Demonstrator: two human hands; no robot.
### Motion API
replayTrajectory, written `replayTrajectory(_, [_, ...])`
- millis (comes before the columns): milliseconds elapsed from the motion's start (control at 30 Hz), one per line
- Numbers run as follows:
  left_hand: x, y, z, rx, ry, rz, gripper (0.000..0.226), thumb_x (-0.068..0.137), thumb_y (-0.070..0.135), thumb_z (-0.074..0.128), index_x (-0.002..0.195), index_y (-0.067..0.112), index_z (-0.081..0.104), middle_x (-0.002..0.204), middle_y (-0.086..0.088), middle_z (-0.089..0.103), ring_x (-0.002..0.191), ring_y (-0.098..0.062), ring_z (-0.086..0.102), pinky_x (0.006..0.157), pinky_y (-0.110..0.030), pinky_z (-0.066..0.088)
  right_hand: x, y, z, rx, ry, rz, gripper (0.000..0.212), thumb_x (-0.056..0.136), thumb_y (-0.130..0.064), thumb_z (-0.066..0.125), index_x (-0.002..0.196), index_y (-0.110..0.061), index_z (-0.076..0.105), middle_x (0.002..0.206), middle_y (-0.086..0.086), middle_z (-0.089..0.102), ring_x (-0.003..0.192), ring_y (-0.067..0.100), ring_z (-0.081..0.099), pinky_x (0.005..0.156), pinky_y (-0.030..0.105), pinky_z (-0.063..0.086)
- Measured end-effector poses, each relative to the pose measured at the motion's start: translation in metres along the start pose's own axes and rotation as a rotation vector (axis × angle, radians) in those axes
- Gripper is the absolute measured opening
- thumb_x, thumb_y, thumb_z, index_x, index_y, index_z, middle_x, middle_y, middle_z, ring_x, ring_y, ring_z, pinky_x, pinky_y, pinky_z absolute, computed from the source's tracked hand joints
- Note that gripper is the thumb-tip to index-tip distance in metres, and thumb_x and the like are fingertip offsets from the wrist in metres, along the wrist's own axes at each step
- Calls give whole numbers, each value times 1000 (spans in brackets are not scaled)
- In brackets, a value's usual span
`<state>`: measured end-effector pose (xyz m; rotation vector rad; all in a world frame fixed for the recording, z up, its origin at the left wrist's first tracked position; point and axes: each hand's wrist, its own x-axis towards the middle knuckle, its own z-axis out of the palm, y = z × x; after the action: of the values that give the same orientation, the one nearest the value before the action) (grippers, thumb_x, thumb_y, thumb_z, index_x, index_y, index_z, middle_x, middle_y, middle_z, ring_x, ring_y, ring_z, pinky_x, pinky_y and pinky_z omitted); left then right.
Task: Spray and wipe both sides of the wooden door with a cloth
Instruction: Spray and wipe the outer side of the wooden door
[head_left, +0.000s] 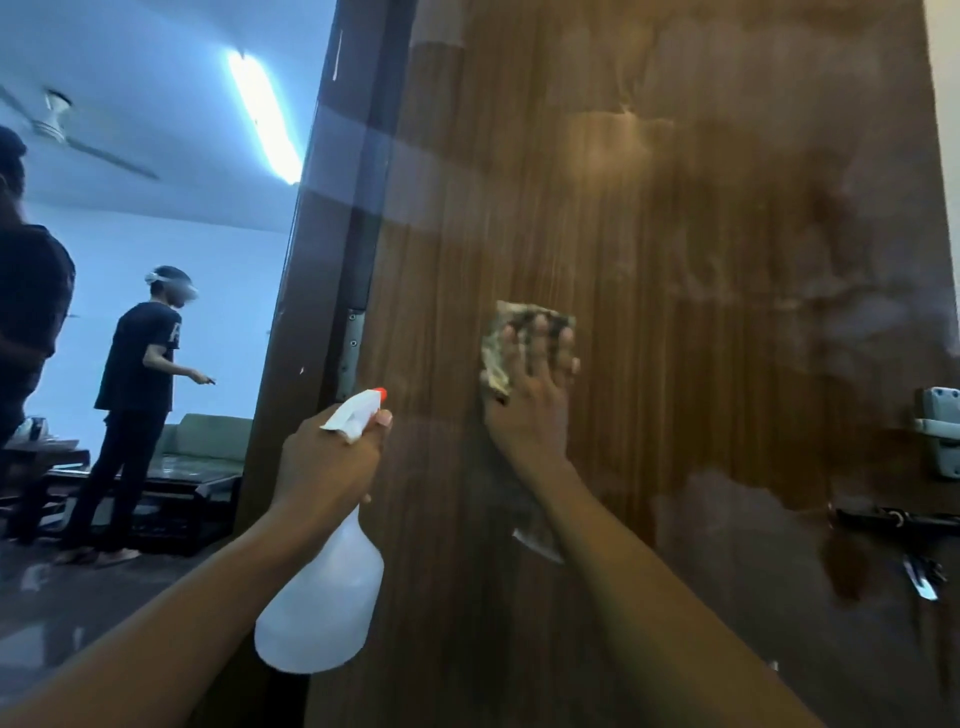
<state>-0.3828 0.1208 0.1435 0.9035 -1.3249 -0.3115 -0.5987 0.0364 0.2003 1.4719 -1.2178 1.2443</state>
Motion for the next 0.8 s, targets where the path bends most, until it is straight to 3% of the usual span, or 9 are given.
replayTrajectory(133, [6, -4, -9, 0, -17, 23, 34, 91, 42, 54, 116, 22, 64, 100, -8, 71, 56, -22, 65, 54, -28, 52, -33, -40, 27, -33, -67, -360, 79, 84, -36, 58, 157, -25, 27, 166, 6, 11, 153, 34, 0, 122, 55, 10])
replayTrajectory(200, [5, -7, -14, -5, -23, 28, 34, 91, 41, 54, 118, 23, 63, 102, -9, 70, 58, -22, 65, 52, -27, 50, -57, -23, 28, -69, -98, -543, 76, 85, -38, 50, 156, -25, 27, 166, 4, 12, 154, 31, 2, 123, 52, 10])
replayTrajectory(267, [2, -10, -19, -4, -34, 27, 34, 91, 40, 55, 118, 21, 63, 100, -9, 71, 62, -21, 66, 47, -25, 48, -63, 2, 21, -84, -125, -653, 73, 87, -39, 53, 156, -26, 30, 166, 4, 16, 154, 30, 6, 123, 50, 13])
replayTrajectory(367, [-4, -16, -29, 21, -44, 21, 34, 91, 42, 53, 113, 19, 64, 97, -6, 71, 55, -19, 63, 43, -21, 44, -41, -3, 16, -71, -91, -468, 76, 86, -36, 61, 155, -26, 31, 166, 6, 16, 153, 33, 5, 120, 56, 19])
replayTrajectory(433, [-8, -19, -33, 33, -50, 27, 33, 91, 43, 51, 110, 18, 64, 98, -6, 70, 56, -17, 61, 43, -20, 43, -21, -45, 22, -50, -59, -244, 74, 88, -40, 50, 157, -28, 25, 167, 3, 6, 153, 33, -3, 122, 57, 12])
replayTrajectory(500, [-14, -19, -35, 12, -60, 24, 25, 92, 40, 52, 110, 26, 63, 95, -4, 69, 53, -16, 59, 40, -16, 43, -11, -87, 32, -6, -65, -174, 72, 90, -46, 39, 157, -29, 22, 167, 2, 2, 153, 34, -6, 123, 54, 3])
replayTrajectory(633, [-24, -20, -39, -1, -39, 28, 27, 92, 37, 53, 114, 25, 63, 79, -3, 69, 38, -13, 55, 37, -15, 41, -62, -106, 62, 1, -123, -504, 69, 91, -34, 60, 154, -23, 33, 166, 6, 17, 153, 33, 2, 121, 57, 16])
replayTrajectory(700, [-30, -22, -40, -3, -46, 23, 30, 92, 38, 53, 117, 25, 62, 83, -4, 70, 42, -12, 57, 37, -14, 41, -111, -90, 63, -85, -184, -659, 79, 88, -33, 67, 155, -24, 28, 166, 7, 13, 153, 33, -1, 122, 56, 14])
replayTrajectory(800, [-37, -30, -40, -25, -73, 2, 26, 92, 35, 55, 116, 28, 62, 90, -4, 69, 54, -19, 61, 40, -21, 46, -156, -44, 48, -129, -158, -680, 82, 86, -43, 62, 158, -26, 25, 167, 5, 13, 153, 33, 7, 121, 56, 18])
